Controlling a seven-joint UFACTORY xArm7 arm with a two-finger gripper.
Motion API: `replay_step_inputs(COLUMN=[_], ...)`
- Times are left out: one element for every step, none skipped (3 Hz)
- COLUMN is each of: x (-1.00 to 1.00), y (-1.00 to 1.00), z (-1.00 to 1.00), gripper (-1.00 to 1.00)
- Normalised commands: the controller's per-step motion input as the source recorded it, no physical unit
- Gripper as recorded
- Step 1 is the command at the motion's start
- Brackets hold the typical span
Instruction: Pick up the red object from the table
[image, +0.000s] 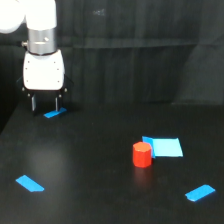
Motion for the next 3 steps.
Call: replay_step_inputs(x=[-0.01,-0.14,0.78], y=[0.03,-0.02,-0.76], z=[-0.24,-0.25,0.25], gripper=[1.0,1.0,1.0])
